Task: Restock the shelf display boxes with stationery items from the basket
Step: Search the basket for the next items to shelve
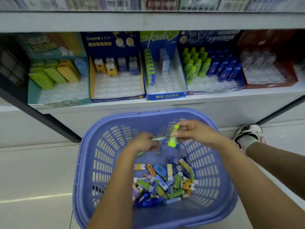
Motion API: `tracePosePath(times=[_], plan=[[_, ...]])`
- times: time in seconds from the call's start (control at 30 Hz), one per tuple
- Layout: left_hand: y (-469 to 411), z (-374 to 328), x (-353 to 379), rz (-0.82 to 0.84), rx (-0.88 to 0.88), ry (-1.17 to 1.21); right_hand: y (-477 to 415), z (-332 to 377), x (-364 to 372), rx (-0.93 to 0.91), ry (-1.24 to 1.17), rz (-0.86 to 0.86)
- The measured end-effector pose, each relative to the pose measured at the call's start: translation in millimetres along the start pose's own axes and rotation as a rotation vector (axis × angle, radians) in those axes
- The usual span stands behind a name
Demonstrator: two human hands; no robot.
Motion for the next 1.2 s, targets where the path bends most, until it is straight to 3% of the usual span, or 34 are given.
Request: tracePosePath(times=[0.07, 0.17, 0.23, 0.3, 0.6, 0.83, 1.07, 1.13, 1.2], plan=[[10.3, -28.3, -14.9, -0.085, 0.088, 0.154, 15.5, 30.2, -19.2, -0.211, -0.117, -0.191], [27.4, -68.9, -23.6, -0.153, 0.232, 0.336, 37.1, 61.6, -55.3, -0.470, -0.210, -0.668], [35.4, -89.8, -24.0, -0.205, 0.302, 0.449, 40.7, 70.6, -80.2, -0.507, -0.174, -0.973], [40.2, -103.7, -21.8, -0.264, 0.338, 0.514, 31.8, 78.6, -101.1, -0.449, 0.014, -1.138], [40.2, -111.5, -9.1, -0.347, 0.318, 0.596, -19.5, 95.8, -118.1, -0.333, 0.526, -0.938], [43.8, -113.2, -12.3, -0.344, 0.338, 0.681, -28.1, 97.9, -119.3, -0.275, 0.655, -0.897], [46.8, -114.4, -16.5, -0.375, 0.368, 0.797, -30.3, 97.9, -123.2, -0.184, 0.546, -0.866], [47.3, -114.0, -17.9, -0.423, 0.382, 0.786, -21.4, 100.3, -119.2, -0.174, 0.625, -0.928], [47.3, -113.5, -20.4, -0.481, 0.409, 0.768, -5.4, 104.2, -103.1, -0.275, 0.595, -1.030]])
Point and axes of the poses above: each hand's wrist, its own y-axis away from the middle knuckle, its own x-axis out of the palm, z = x × y, the point moved 3 cm from there along -y, towards the middle knuckle, and after that the axes turned 3 degrees about x, right-handed, at the moved point
